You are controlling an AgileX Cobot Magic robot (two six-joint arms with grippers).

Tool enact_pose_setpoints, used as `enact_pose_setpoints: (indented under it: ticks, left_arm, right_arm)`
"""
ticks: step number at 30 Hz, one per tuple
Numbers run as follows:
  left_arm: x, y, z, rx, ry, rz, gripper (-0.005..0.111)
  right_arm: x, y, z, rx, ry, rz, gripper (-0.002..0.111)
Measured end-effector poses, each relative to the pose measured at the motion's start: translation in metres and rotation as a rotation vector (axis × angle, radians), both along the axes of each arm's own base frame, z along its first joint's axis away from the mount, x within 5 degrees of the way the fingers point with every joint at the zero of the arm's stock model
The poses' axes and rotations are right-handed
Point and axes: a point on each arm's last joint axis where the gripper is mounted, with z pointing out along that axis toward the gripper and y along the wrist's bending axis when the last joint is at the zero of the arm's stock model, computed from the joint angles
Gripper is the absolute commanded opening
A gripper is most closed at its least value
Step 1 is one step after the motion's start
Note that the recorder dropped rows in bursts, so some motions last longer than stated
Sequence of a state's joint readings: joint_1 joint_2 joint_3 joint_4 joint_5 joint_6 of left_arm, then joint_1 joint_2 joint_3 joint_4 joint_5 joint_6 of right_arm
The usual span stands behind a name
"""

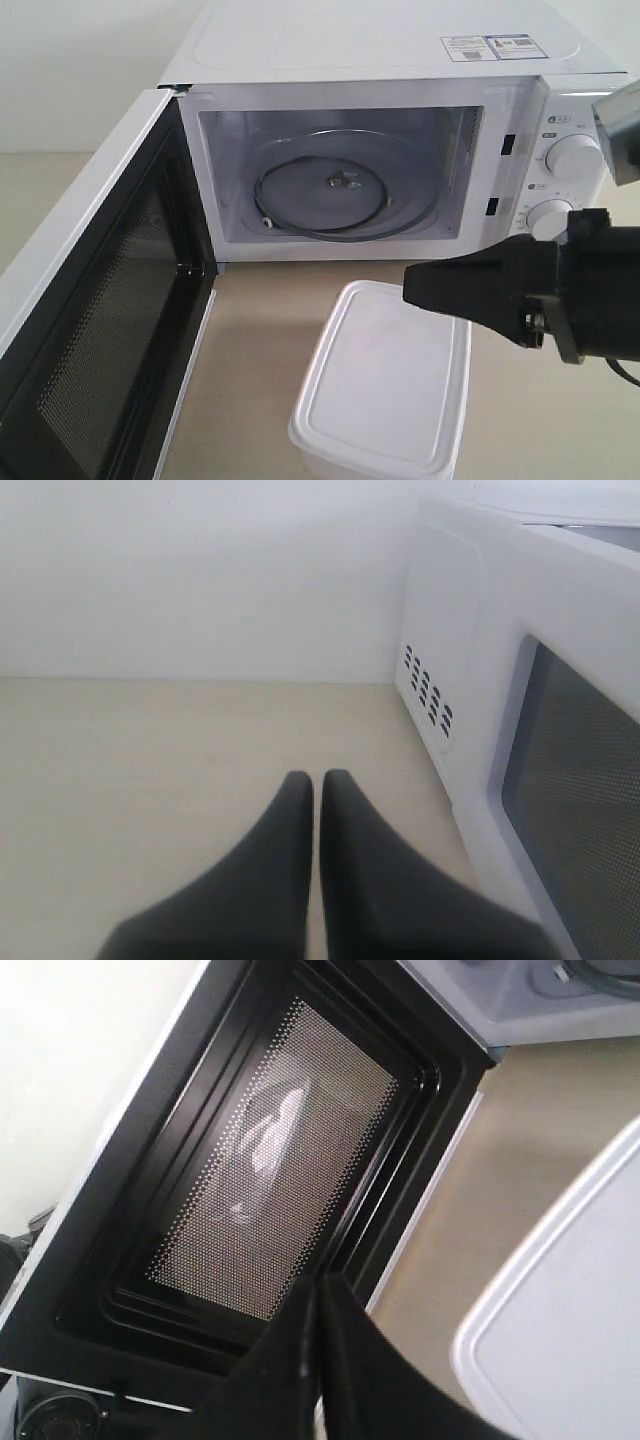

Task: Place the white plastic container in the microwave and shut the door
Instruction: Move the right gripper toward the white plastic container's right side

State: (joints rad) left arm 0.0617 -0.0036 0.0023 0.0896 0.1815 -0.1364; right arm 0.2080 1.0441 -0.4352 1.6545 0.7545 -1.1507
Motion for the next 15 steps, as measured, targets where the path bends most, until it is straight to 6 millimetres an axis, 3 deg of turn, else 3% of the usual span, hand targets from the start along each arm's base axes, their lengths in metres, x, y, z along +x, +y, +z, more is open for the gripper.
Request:
enact_pose_setpoints:
  ticks: [8, 15]
  left_arm:
    - [0.000, 0.000, 0.000, 0.000, 0.000, 0.000, 0.004]
    - [0.000, 0.000, 0.000, 0.000, 0.000, 0.000, 0.004]
  right_arm:
    - [0.018, 0.002, -0.019, 0.012, 0.066, 0.005, 0.000]
    - [0.032, -0.024, -0.023, 0.063, 0.091, -0.092, 0.000]
